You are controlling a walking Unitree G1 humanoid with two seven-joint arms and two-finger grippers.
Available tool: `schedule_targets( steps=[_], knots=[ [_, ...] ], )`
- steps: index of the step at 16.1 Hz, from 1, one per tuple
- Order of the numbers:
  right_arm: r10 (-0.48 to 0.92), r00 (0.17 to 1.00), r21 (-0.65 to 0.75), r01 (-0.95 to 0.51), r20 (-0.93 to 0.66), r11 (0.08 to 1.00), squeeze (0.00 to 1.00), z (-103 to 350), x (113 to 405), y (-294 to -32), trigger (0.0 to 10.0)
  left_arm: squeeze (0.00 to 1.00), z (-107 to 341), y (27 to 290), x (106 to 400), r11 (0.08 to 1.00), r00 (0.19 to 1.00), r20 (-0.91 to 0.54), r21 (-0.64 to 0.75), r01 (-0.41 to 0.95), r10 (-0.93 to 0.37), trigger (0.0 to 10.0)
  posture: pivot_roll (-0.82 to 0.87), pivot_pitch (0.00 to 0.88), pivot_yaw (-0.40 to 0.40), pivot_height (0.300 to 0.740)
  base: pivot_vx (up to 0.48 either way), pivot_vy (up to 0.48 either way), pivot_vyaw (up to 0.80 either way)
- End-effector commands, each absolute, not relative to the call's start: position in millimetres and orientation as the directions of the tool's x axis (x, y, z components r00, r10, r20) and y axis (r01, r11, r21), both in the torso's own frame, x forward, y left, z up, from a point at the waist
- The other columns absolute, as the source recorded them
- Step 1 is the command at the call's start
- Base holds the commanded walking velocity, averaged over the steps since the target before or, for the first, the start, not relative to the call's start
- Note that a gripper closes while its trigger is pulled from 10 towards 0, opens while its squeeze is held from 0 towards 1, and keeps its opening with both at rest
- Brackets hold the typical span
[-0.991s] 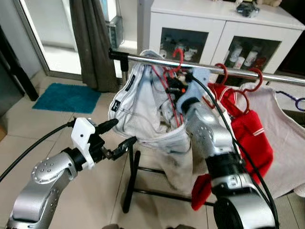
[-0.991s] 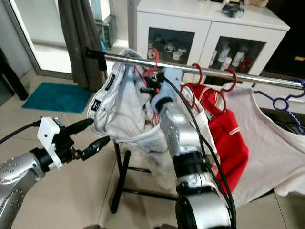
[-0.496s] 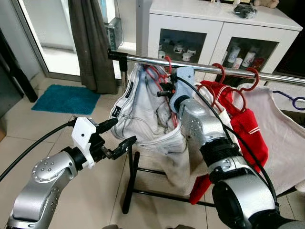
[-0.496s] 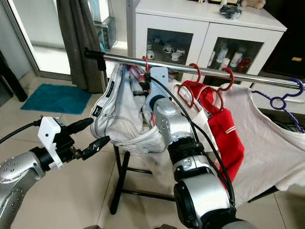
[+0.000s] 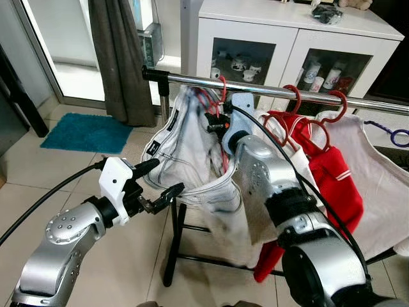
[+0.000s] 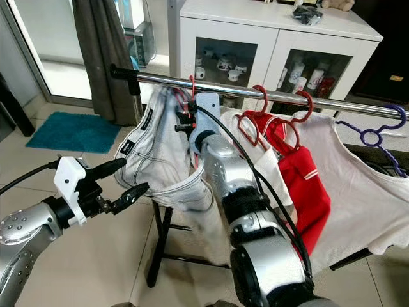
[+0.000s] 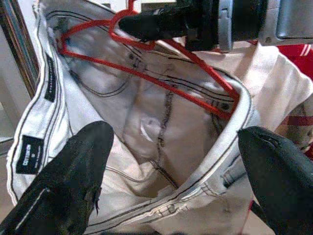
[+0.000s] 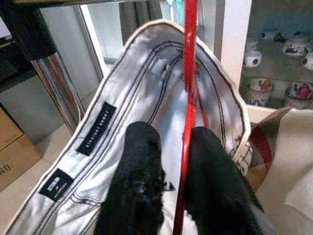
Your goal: Hang hanger
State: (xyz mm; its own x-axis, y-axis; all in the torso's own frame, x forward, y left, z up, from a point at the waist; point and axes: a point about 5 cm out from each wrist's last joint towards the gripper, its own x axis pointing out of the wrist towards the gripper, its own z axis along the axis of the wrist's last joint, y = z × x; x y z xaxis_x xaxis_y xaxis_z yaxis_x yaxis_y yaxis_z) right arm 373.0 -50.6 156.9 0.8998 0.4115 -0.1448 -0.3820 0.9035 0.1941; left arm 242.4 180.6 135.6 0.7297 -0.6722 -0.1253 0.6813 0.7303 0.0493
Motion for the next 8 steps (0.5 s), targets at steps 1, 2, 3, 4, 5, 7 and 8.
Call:
schedule_targets(
  steps=[1, 2, 3, 4, 5, 7, 8],
  knots=[
    [0.418, 0.9, 0.174, -0.396, -0.12, 0.902, 1.0, 163, 372, -54, 10.0, 1.0, 136, 179, 244, 0.731, 0.732, -0.129, 0.061, 0.679, -0.669, 10.0, 0.03, 0.0, -0.054, 0.74, 0.0, 0.0, 0.0],
    [0.426, 0.899, 0.17, -0.406, -0.105, 0.898, 1.0, 166, 370, -57, 10.0, 1.0, 135, 179, 244, 0.733, 0.733, -0.131, 0.061, 0.678, -0.667, 10.0, 0.02, 0.0, -0.053, 0.74, 0.0, 0.0, 0.0],
    [0.443, 0.893, 0.177, -0.424, -0.084, 0.888, 1.0, 171, 367, -61, 10.0, 1.0, 133, 179, 244, 0.734, 0.734, -0.135, 0.062, 0.676, -0.665, 10.0, 0.02, 0.0, -0.051, 0.74, 0.0, 0.0, 0.0],
    [0.463, 0.884, 0.184, -0.446, -0.061, 0.876, 1.0, 177, 362, -66, 10.0, 1.0, 132, 179, 245, 0.736, 0.737, -0.139, 0.064, 0.674, -0.662, 10.0, 0.02, 0.0, -0.051, 0.74, 0.0, 0.0, 0.0],
    [0.475, 0.879, 0.19, -0.46, -0.037, 0.867, 1.0, 182, 358, -70, 10.0, 1.0, 131, 179, 246, 0.738, 0.739, -0.14, 0.064, 0.671, -0.659, 10.0, 0.01, 0.0, -0.048, 0.74, 0.0, 0.0, 0.0],
    [0.49, 0.872, 0.205, -0.481, 0.006, 0.853, 1.0, 191, 349, -79, 10.0, 1.0, 130, 179, 247, 0.748, 0.748, -0.138, 0.062, 0.661, -0.65, 10.0, 0.01, 0.0, -0.044, 0.74, 0.0, 0.0, 0.0],
    [0.513, 0.858, 0.208, -0.507, 0.028, 0.837, 1.0, 195, 342, -83, 10.0, 1.0, 130, 179, 247, 0.762, 0.761, -0.13, 0.057, 0.645, -0.635, 10.0, 0.01, 0.0, -0.043, 0.74, 0.0, 0.0, 0.0]
  ],
)
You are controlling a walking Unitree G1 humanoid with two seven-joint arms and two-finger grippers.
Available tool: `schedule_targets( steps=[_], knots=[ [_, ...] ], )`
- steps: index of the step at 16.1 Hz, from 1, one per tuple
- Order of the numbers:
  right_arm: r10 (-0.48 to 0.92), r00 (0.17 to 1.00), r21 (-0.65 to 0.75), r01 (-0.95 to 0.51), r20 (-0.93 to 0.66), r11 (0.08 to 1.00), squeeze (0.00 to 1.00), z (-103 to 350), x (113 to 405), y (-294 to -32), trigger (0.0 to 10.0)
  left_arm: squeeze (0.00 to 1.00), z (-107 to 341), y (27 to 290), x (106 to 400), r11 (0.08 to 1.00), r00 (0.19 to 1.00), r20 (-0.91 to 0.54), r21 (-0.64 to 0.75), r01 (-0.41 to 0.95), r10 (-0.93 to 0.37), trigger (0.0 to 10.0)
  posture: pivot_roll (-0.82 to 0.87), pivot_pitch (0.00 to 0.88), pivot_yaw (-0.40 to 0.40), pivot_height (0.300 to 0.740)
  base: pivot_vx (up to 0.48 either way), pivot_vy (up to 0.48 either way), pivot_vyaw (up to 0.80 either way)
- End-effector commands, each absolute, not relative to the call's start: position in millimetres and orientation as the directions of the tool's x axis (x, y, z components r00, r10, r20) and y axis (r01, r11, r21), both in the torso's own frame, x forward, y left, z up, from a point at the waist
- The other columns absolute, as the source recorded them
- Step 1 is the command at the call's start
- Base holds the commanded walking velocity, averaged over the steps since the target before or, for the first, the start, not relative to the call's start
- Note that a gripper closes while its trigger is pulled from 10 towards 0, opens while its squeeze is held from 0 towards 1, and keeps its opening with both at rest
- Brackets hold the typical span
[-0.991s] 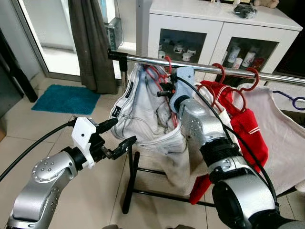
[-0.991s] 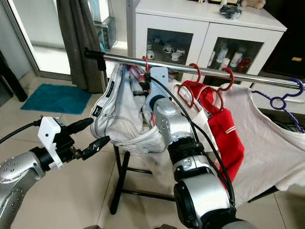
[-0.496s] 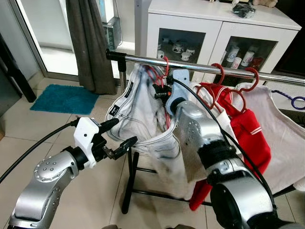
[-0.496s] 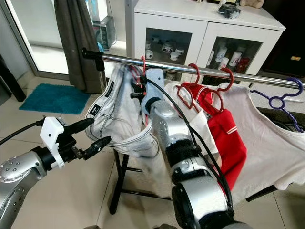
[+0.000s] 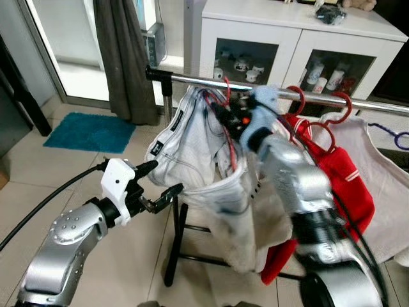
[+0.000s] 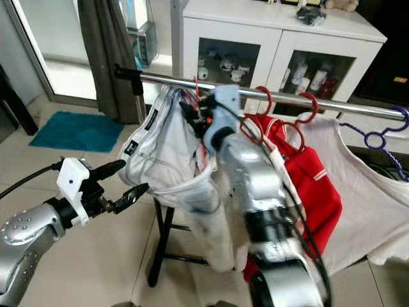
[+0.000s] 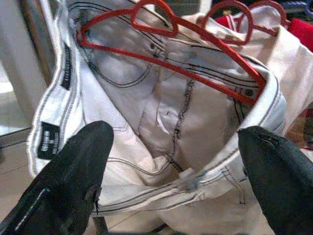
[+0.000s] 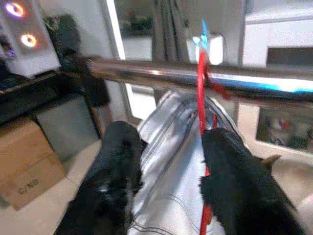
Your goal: Hang hanger
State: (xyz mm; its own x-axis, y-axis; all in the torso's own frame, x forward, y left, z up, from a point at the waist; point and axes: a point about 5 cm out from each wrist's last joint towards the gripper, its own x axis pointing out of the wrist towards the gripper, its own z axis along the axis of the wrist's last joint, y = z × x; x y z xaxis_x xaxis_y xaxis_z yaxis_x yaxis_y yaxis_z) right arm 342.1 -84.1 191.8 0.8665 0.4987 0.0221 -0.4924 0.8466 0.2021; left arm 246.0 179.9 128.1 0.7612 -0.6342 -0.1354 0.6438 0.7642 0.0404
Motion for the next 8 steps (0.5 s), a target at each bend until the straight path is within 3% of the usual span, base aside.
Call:
schedule_targets(
  steps=[1, 3, 4, 5, 6, 8],
  knots=[
    [0.512, 0.858, 0.212, -0.51, 0.051, 0.834, 1.0, 200, 334, -91, 10.0, 1.0, 130, 181, 247, 0.788, 0.787, -0.115, 0.051, 0.614, -0.606, 10.0, 0.01, 0.0, -0.044, 0.74, 0.0, 0.0, 0.0],
    [0.503, 0.856, 0.199, -0.517, 0.121, 0.833, 0.98, 206, 314, -111, 10.0, 0.95, 130, 185, 248, 0.881, 0.877, -0.087, -0.017, 0.473, -0.473, 10.0, 0.01, 0.0, -0.049, 0.74, 0.0, 0.0, 0.0],
    [0.481, 0.866, 0.214, -0.499, 0.134, 0.84, 0.0, 206, 309, -116, 10.0, 0.75, 130, 186, 248, 0.895, 0.892, -0.075, -0.01, 0.446, -0.445, 10.0, 0.01, 0.0, -0.051, 0.74, 0.0, 0.0, 0.0],
    [0.441, 0.887, 0.236, -0.462, 0.14, 0.855, 0.0, 199, 300, -127, 10.0, 0.54, 132, 185, 246, 0.914, 0.914, -0.052, 0.016, 0.405, -0.403, 10.0, 0.01, 0.0, -0.053, 0.74, 0.0, 0.0, 0.0],
    [0.417, 0.899, 0.226, -0.437, 0.132, 0.871, 0.0, 188, 291, -132, 10.0, 0.47, 132, 181, 246, 0.924, 0.924, -0.042, 0.027, 0.381, -0.379, 10.0, 0.01, 0.0, -0.054, 0.74, 0.0, 0.0, 0.0],
    [0.399, 0.914, 0.228, -0.404, 0.071, 0.886, 0.0, 168, 282, -126, 10.0, 0.48, 133, 173, 252, 0.935, 0.935, -0.032, 0.037, 0.353, -0.352, 10.0, 0.01, 0.0, -0.063, 0.74, 0.0, 0.0, 0.0]
  ],
)
